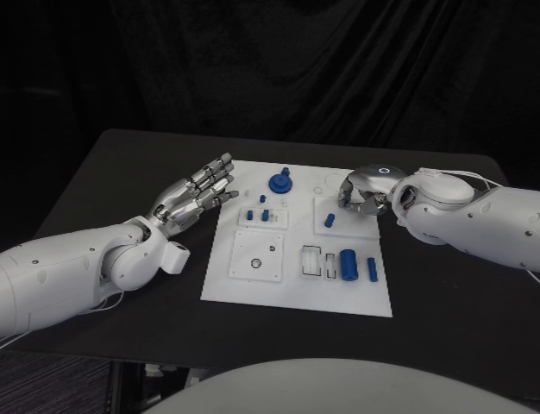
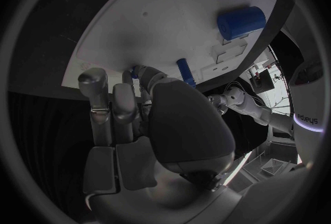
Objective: Assemble the parts on the task board
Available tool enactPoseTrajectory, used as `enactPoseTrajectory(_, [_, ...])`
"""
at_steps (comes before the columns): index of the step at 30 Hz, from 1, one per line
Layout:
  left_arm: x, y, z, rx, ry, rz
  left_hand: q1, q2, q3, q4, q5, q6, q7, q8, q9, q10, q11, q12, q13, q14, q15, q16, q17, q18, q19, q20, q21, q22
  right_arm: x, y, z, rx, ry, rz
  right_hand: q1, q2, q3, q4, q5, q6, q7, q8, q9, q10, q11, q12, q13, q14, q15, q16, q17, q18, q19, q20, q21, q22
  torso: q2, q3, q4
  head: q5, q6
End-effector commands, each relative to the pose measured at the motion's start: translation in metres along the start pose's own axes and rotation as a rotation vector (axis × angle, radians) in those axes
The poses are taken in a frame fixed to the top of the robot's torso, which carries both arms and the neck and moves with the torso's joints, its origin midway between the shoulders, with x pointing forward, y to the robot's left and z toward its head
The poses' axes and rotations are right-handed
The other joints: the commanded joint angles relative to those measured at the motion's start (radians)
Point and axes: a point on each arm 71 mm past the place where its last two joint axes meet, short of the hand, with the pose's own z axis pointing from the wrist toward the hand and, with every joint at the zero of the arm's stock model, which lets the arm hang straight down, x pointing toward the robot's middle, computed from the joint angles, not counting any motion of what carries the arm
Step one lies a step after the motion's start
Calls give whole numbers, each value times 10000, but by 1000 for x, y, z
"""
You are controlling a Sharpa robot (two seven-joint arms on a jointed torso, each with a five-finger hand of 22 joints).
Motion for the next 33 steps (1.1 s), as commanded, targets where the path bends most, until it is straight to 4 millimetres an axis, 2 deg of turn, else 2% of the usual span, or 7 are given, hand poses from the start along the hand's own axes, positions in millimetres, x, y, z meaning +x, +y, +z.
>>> enactPoseTrajectory(1, [2, -5, 1, 751, 110, -190, 133, -10, 3, -71, 79, -9, 66, 49, 9, 9, 64, 49, 9, -5, 71, 47, 20, 163, 93, -8, 54, 18, 5, 0, -1, -17, 80, -35, 100, -27, 4, -72, -70, -97, -3, 60, 36, 116, 3, 59, -14, -8, -67, 14, -30, 113, 4, -94, 15, 928, -3, -3, 5, 5, -2])
enactPoseTrajectory(6, [2, -2, 0, 679, 119, -221, 157, -4, 21, -108, 127, 16, 92, 53, 13, 9, 77, 50, 9, 7, 85, 53, 23, 159, 111, -4, 61, 29, 4, 0, -2, -87, -55, -29, 70, -60, -25, -76, -113, -148, 30, 71, 77, 143, -9, 59, -26, -33, -86, -43, -92, 121, -13, -105, -25, 922, -5, -3, -1, 44, -2])
enactPoseTrajectory(12, [2, 2, -3, 581, 87, -264, 202, 21, 69, -200, 211, 188, 240, 88, 40, 10, 117, 51, 9, 33, 116, 69, 30, 147, 168, 5, 84, 74, 3, 0, -4, -166, -303, -3, 58, -81, -40, -82, -142, -202, 68, 70, 107, 155, -7, 55, -37, -51, -91, -78, -128, 121, -21, -113, -32, 922, -11, -8, 1, 90, -2])
enactPoseTrajectory(16, [1, 4, -4, 539, 55, -272, 209, 22, 75, -214, 227, 200, 234, 90, 42, 10, 118, 53, 10, 39, 121, 72, 32, 146, 180, 7, 89, 89, 1, 0, -7, -229, -552, 21, 56, -90, -47, -85, -162, -237, 82, 64, 120, 175, -3, 61, -40, -44, -87, -62, -114, 112, -9, -114, 7, 932, -15, -5, 9, 106, -2])
enactPoseTrajectory(20, [1, 5, -5, 518, 16, -261, 210, 22, 76, -218, 231, 214, 234, 93, 44, 11, 119, 59, 11, 38, 122, 71, 31, 145, 180, 7, 89, 82, -3, 0, -11, -313, -907, 52, 71, -79, -43, -94, -187, -268, 94, 73, 158, 265, -7, 97, -38, -29, -77, -47, -109, 99, 13, -112, 60, 946, -23, -5, -1, 183, -2])
enactPoseTrajectory(25, [0, 5, -7, 505, -22, -243, 210, 21, 77, -221, 235, 228, 235, 95, 46, 12, 119, 65, 12, 38, 121, 72, 31, 145, 179, 7, 88, 76, -13, 3, -17, -413, -1208, 86, 71, -88, -51, -96, -199, -264, 107, 83, 174, 291, 0, 107, -39, -19, -71, -28, -94, 96, 18, -110, 73, 949, -27, -9, -12, 276, -2])
enactPoseTrajectory(33, [-1, 5, -8, 512, -70, -212, 214, 20, 81, -235, 256, 230, 245, 97, 46, 18, 130, 90, 16, 40, 122, 73, 32, 142, 185, 6, 90, 75, -34, 14, -26, -754, -1772, -84, 117, -95, -53, -119, -271, -210, 138, 138, 249, 449, 13, 158, -44, 18, -47, 12, -77, 82, 56, -92, 141, 966, -37, -18, 22, 266, -2])
